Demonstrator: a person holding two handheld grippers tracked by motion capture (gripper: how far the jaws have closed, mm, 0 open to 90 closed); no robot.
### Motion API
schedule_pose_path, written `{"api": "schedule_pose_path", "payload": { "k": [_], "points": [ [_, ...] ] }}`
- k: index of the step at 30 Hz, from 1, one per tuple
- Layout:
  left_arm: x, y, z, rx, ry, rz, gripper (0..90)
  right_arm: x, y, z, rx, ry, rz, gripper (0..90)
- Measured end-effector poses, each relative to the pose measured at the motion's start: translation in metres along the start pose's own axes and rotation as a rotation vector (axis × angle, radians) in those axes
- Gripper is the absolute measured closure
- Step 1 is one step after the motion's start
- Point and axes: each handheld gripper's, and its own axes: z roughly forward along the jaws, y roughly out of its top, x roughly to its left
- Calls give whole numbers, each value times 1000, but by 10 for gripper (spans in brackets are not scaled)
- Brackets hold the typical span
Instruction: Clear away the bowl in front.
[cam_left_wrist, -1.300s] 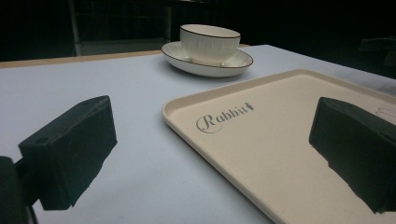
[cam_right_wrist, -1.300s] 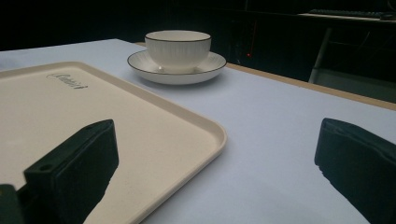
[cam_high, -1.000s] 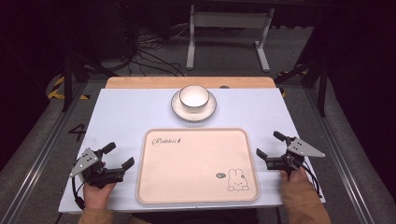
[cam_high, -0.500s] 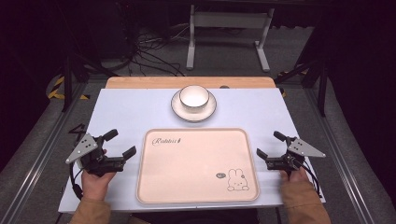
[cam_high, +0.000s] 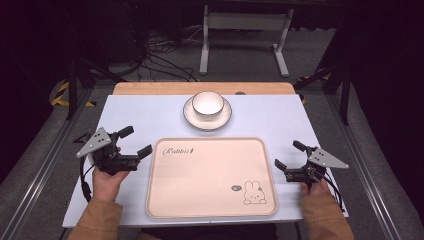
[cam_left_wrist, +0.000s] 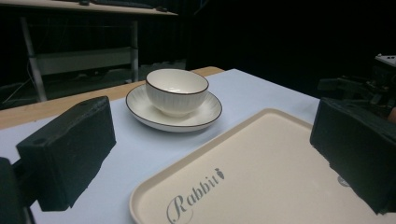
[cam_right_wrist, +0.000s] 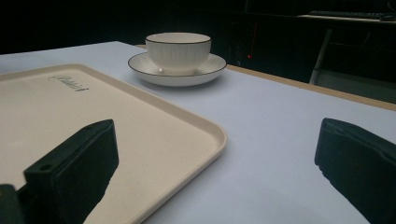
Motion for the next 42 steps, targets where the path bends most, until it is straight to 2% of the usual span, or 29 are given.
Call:
{"api": "schedule_pose_path", "payload": {
  "k": [4, 9, 11, 17, 24, 31, 34, 38, 42],
  "points": [
    [3, 9, 12, 6, -13, 10, 9, 0, 0, 0, 2, -1, -1, 3],
    [11, 14, 25, 3, -45, -18, 14, 0, 0, 0, 2, -2, -1, 3],
    [13, 15, 29, -1, -53, -1, 15, 0, 0, 0, 1, 1, 0, 3],
    [15, 19, 42, 16, -71, 15, 17, 0, 0, 0, 2, 0, -1, 3],
    [16, 32, 60, 23, -81, 48, 20, 0, 0, 0, 0, 1, -1, 3],
    [22, 44, 74, 26, -93, 36, 22, 0, 0, 0, 2, -1, 0, 3],
    [26, 50, 83, 31, -86, 42, 22, 0, 0, 0, -1, -2, -1, 3],
    [29, 56, 93, 53, -76, 54, 25, 0, 0, 0, -2, -1, -2, 3],
    [33, 63, 108, 76, -93, 59, 28, 0, 0, -1, -3, -1, -3, 3]
  ]
}}
